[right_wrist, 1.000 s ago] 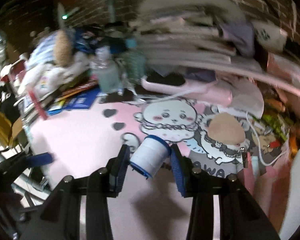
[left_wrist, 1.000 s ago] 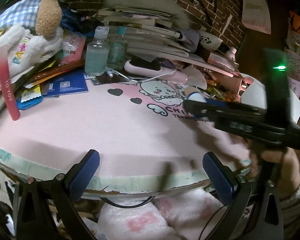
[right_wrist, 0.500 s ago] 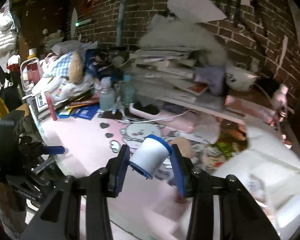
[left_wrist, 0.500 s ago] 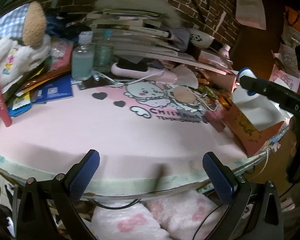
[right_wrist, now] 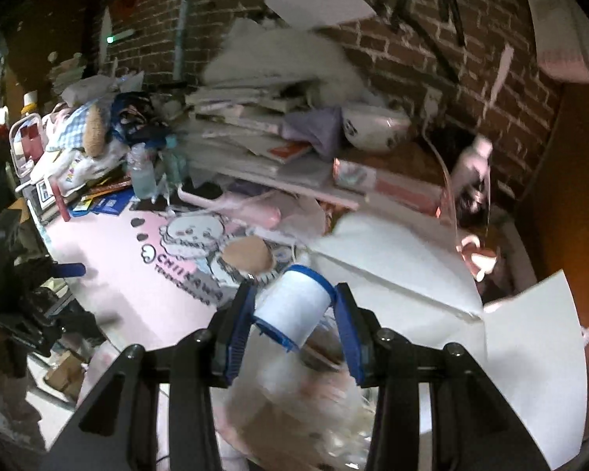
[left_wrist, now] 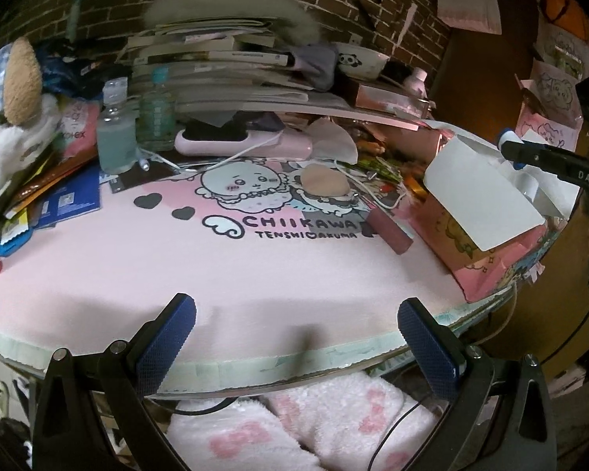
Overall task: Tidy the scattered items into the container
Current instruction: 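Carry the spool into the white box and open the right tool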
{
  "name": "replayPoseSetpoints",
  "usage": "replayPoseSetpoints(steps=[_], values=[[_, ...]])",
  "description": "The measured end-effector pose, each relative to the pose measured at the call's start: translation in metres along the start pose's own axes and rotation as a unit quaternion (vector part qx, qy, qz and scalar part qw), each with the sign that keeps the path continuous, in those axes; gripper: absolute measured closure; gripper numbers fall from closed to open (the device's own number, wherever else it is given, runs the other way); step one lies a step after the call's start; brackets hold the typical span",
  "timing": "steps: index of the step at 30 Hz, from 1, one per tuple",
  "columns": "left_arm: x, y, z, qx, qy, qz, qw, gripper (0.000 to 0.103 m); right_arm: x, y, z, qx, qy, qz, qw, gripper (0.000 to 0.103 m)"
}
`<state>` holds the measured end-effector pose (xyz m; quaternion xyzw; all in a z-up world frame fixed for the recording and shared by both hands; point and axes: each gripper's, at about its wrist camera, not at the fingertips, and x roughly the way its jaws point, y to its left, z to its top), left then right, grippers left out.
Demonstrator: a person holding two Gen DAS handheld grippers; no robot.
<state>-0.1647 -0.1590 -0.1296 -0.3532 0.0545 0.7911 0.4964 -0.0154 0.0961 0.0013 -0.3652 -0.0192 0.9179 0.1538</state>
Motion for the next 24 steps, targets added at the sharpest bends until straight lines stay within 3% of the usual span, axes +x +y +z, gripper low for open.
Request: replayPoseSetpoints(steps=[3,11,24], values=[[0.004,-0.003,0.001,0.0,0.005,0.001,1.0,0.0,0.003,-0.015,-0.002,0.005,0.024,0.001,1.0,0.065],[0.012,-0.01,0.003,0.01,0.018,0.005,0.9998,0.0,0.026,-0.04,-0.012,0.058,0.107,0.063,0.991,0.065],[0.018,-0.012,0.005,0.013,0.026,0.009,0.9995,0.0,0.025,-0.061,-0.005,0.055,0.14,0.022,0.988,0.065]])
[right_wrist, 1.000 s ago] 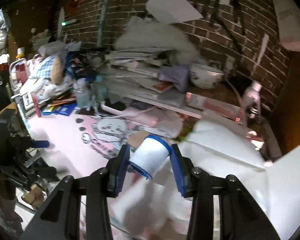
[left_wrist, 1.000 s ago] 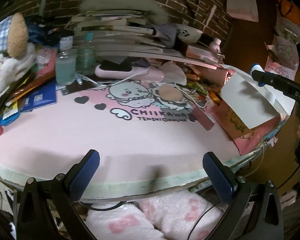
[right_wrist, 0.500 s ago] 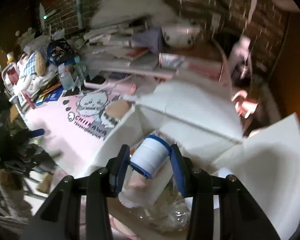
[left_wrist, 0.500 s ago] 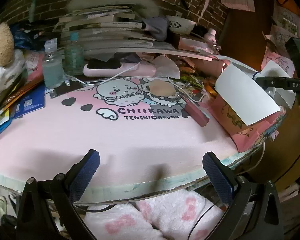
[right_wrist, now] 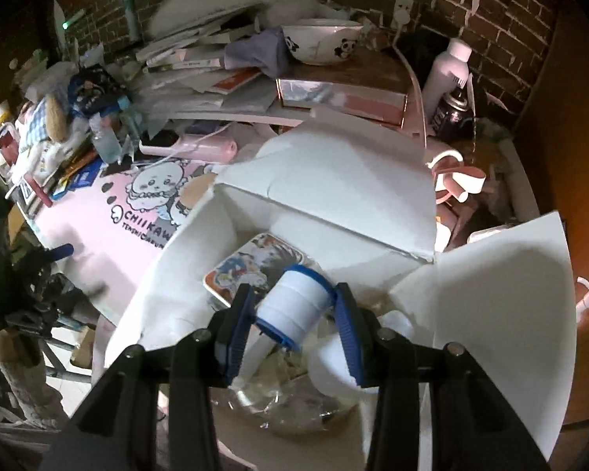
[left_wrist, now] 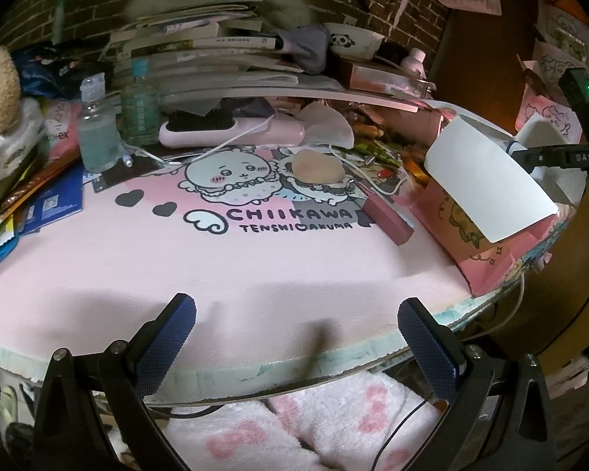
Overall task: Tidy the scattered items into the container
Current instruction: 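Carry the spool into the white box and open the right tool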
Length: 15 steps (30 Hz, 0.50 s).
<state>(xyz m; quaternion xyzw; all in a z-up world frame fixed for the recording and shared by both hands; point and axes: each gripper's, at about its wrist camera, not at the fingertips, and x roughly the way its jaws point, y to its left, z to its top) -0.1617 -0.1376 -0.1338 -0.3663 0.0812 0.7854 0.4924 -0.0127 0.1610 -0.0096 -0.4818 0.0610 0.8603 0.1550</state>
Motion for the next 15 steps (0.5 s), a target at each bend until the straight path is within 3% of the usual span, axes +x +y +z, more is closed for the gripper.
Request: replayPoseSetpoints(steps=[4,7,15], values=[[0.0005,-0.0015,-0.0002,0.004,0.0,-0.002,1.0,0.0,0.0052,0.0049,0.0003,-0.011,0.015,0.0,1.0,0.064],[0.0004,-0.0023,-0.0006,0.005,0.0,-0.002,1.0,0.0,0.0082,0.0048,0.0004,-0.003,0.025,0.01,1.0,0.056],[0.0001,-0.0019,-0.0007,0.005,0.0,0.001,1.0,0.0,-0.0004,0.0046,0.0044,-0.01,0.003,-0.019,1.0,0.053]])
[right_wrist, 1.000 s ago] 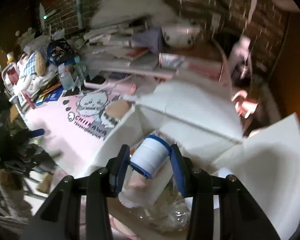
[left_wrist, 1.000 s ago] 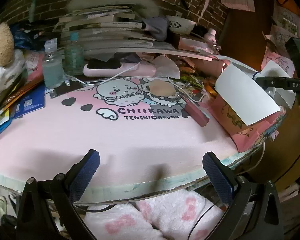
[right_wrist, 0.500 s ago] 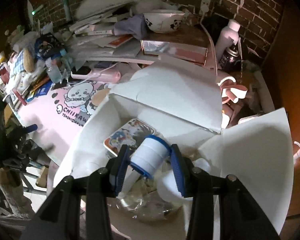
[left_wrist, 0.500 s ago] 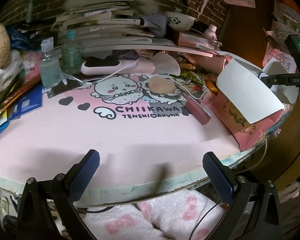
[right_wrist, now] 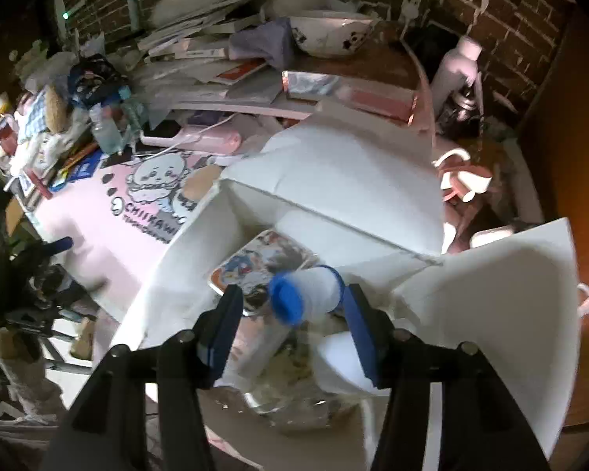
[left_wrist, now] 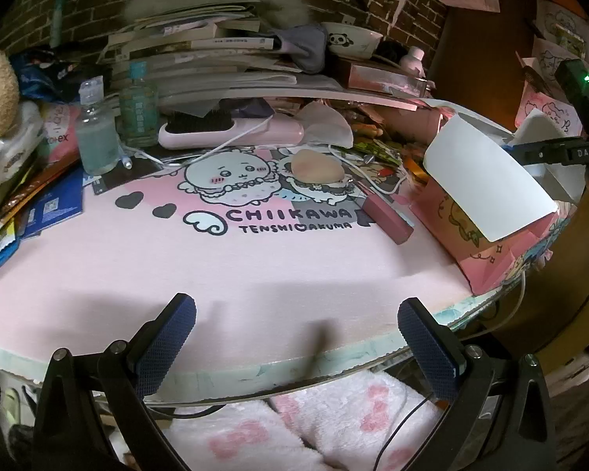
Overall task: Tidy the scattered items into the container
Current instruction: 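Carry the spool into the white box and open the right tool, then withdraw the right tool from the box back over the desk, then lower the left tool onto the beige makeup sponge and grasp it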
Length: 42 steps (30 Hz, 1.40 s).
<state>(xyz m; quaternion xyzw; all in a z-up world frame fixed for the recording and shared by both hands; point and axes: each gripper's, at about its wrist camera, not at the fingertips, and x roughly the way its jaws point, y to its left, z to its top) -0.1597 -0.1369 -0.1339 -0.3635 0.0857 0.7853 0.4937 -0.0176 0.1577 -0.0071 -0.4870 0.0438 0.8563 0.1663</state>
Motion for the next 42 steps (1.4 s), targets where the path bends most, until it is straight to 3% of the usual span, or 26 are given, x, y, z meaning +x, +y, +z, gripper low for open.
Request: replayPoseSetpoints(steps=[6,9,10,11,13,16,19,22,26,32,36,39,42], values=[[0.001,0.003,0.003,-0.003,-0.003,-0.001,1.0,0.0,-0.01,0.001,0.0,0.003,-0.023,0.011,1.0,0.053],[0.004,0.001,0.007,-0.003,-0.003,-0.009,1.0,0.0,-0.018,0.011,-0.003,0.001,-0.052,0.042,0.998,0.052],[0.006,0.0,0.009,-0.002,-0.004,-0.013,0.9999,0.0,-0.021,0.015,-0.005,-0.003,-0.065,0.054,0.996,0.048],[0.008,-0.001,0.011,-0.002,-0.002,-0.017,0.9999,0.0,-0.024,0.023,-0.007,-0.009,-0.082,0.063,0.995,0.037],[0.014,-0.003,0.015,0.001,0.003,-0.019,0.9998,0.0,-0.027,0.039,-0.012,-0.023,-0.112,0.078,0.99,0.034],[0.024,-0.007,0.023,0.019,0.01,-0.011,0.9997,0.0,-0.028,0.068,-0.018,-0.052,-0.144,0.13,0.98,0.034],[0.033,-0.005,0.034,0.025,0.014,-0.003,0.9996,0.0,-0.025,0.098,-0.027,-0.082,-0.167,0.182,0.966,0.019],[0.041,0.0,0.047,0.027,0.013,-0.007,0.9995,0.001,-0.023,0.127,-0.036,-0.113,-0.203,0.207,0.95,0.017],[0.055,0.0,0.065,0.039,0.013,-0.028,0.9987,0.001,-0.02,0.158,-0.052,-0.157,-0.231,0.27,0.921,0.013],[0.086,-0.012,0.089,0.092,0.037,-0.039,0.9943,0.001,0.002,0.178,-0.077,-0.156,-0.219,0.357,0.895,0.013],[0.106,-0.016,0.105,0.123,0.044,-0.038,0.9907,0.004,0.024,0.187,-0.089,-0.141,-0.207,0.357,0.9,0.013],[0.117,-0.02,0.115,0.148,0.04,-0.061,0.9863,0.017,0.04,0.198,-0.094,-0.129,-0.199,0.35,0.906,0.013],[0.132,-0.024,0.122,0.178,0.055,-0.058,0.9807,0.017,0.052,0.205,-0.099,-0.127,-0.182,0.373,0.901,0.012]])
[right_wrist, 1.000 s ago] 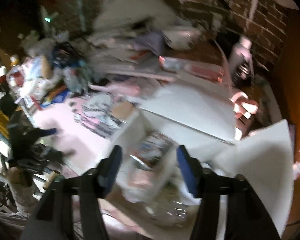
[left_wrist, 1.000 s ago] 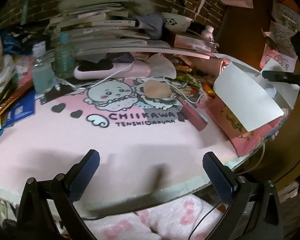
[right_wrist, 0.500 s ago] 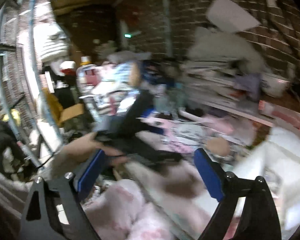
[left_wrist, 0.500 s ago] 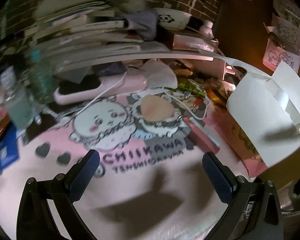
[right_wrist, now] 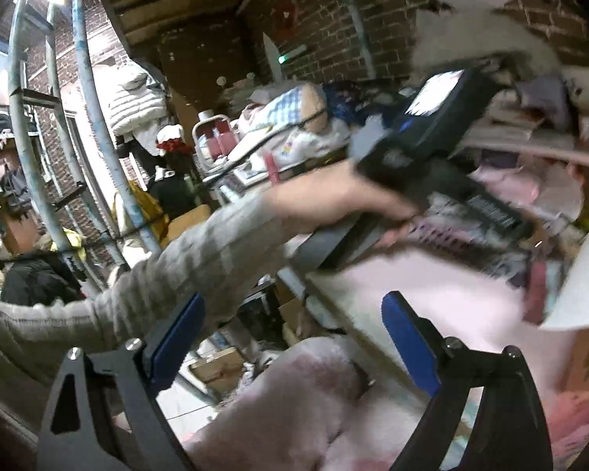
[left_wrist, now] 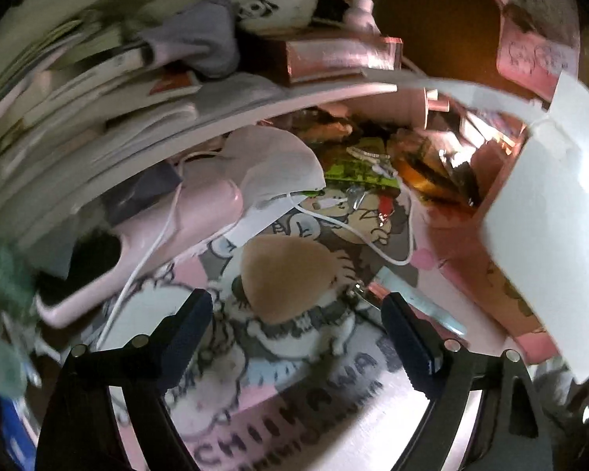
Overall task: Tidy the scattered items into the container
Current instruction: 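Lower the left tool onto the beige makeup sponge and grasp it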
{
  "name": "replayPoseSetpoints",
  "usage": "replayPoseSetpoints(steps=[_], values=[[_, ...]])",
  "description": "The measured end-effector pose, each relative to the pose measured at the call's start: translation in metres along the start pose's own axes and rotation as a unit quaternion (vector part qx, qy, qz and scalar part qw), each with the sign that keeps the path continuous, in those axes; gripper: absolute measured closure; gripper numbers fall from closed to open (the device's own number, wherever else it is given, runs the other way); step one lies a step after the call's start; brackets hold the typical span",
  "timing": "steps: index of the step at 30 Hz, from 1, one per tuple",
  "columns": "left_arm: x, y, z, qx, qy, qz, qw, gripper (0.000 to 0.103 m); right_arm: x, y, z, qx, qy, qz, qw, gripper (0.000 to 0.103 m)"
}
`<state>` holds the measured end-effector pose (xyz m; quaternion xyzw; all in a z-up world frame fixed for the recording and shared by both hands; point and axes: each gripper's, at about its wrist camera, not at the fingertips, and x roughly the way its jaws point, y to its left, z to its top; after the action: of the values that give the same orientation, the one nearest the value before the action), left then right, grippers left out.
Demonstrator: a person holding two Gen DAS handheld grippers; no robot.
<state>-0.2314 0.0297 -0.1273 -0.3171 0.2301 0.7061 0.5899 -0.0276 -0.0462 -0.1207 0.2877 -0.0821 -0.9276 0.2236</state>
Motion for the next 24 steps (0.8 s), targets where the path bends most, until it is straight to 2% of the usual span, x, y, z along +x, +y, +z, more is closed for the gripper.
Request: replayPoseSetpoints(steps=[5,12,17,18,20,22,24], values=[[0.018,-0.004,0.008,0.056,0.015,-0.007,0.9983,0.017,0.012,0.001,-0.012,0.006,0.013,0.029,0.999,0.012],[0.028,0.006,0.014,0.057,0.029,-0.064,0.9959,0.017,0.01,-0.017,-0.017,0.031,0.006,0.047,0.998,0.012],[0.044,0.01,0.015,0.062,0.054,-0.042,0.9957,0.018,0.007,-0.025,-0.021,0.042,0.004,0.054,0.998,0.008],[0.045,0.009,0.016,0.064,0.054,-0.039,0.9957,0.018,0.007,-0.026,-0.021,0.044,0.003,0.056,0.997,0.005],[0.046,0.005,0.017,0.068,0.055,-0.046,0.9951,0.018,0.007,-0.028,-0.022,0.052,0.002,0.065,0.997,0.004],[0.05,0.0,0.018,0.078,0.058,-0.036,0.9946,0.018,0.006,-0.03,-0.021,0.058,0.0,0.069,0.996,0.004],[0.05,-0.001,0.02,0.074,0.057,-0.038,0.9949,0.023,0.005,-0.031,-0.021,0.058,-0.002,0.067,0.996,0.004]])
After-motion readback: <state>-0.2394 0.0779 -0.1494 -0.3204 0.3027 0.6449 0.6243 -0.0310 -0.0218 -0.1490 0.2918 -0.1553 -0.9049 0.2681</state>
